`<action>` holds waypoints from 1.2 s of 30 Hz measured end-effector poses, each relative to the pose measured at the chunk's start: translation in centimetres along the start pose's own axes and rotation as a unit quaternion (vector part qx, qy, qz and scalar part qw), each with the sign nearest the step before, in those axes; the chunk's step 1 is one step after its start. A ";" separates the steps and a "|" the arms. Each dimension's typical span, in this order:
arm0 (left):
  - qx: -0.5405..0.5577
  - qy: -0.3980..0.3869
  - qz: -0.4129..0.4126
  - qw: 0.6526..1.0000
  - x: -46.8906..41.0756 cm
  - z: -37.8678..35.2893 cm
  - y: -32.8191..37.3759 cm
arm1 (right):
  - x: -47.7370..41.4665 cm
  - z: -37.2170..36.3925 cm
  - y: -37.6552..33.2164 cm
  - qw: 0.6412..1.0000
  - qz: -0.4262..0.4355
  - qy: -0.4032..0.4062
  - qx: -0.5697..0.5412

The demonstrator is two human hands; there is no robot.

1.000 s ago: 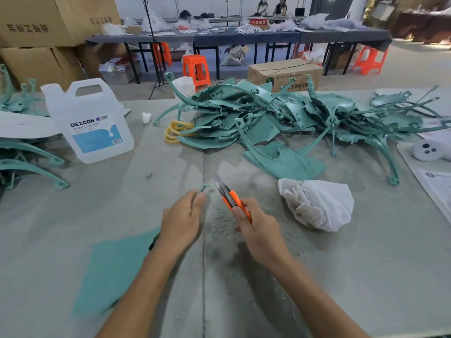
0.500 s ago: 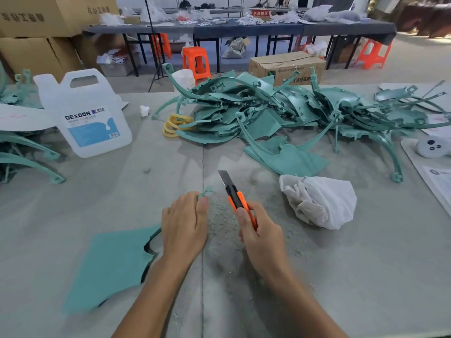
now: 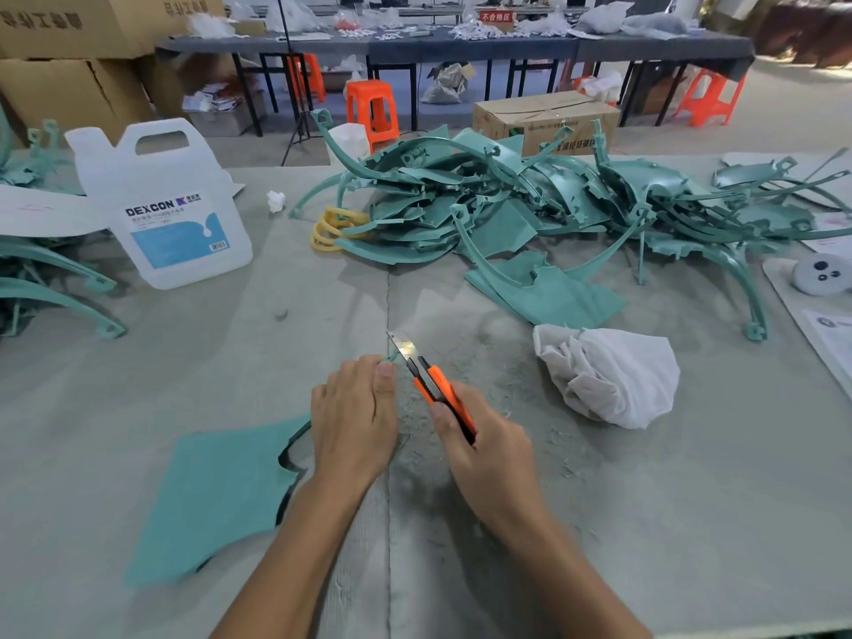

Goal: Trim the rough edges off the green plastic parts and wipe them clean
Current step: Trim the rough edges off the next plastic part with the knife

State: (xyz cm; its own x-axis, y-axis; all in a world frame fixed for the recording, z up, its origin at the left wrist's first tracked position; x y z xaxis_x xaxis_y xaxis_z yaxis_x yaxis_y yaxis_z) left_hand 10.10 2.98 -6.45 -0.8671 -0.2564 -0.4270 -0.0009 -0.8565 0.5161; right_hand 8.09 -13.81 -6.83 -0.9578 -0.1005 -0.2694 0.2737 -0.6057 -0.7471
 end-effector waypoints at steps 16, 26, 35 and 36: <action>-0.004 0.011 0.011 1.000 0.0 0.3 -0.1 | 0.2 -0.6 0.1 0.999 -0.025 -0.008 -0.026; 0.024 0.008 0.012 1.000 0.3 0.6 -0.2 | -0.1 -0.4 0.3 0.998 -0.040 -0.011 -0.047; 0.066 0.006 0.021 0.998 0.4 1.0 0.0 | 0.3 0.1 -0.2 0.995 -0.027 -0.041 -0.082; 0.069 0.006 0.023 0.997 0.4 1.0 0.0 | 0.3 0.1 -0.1 0.995 -0.026 -0.040 -0.085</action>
State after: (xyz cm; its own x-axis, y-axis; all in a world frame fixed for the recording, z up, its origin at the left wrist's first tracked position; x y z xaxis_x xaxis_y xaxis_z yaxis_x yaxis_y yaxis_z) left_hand 9.27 3.31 -5.83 -0.8618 -0.3002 -0.4088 -0.0307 -0.7736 0.6329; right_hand 7.75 -13.84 -6.81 -0.9731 -0.1396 -0.1832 0.2280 -0.4698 -0.8529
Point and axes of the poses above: each hand's wrist, its own x-axis away from the middle knuckle, its own z-axis out of the back of the hand, y = z × x, the point moved 2 cm from there along -x, towards the middle knuckle, and after that the axes turned 1 degree about y, right-handed, at the moved point
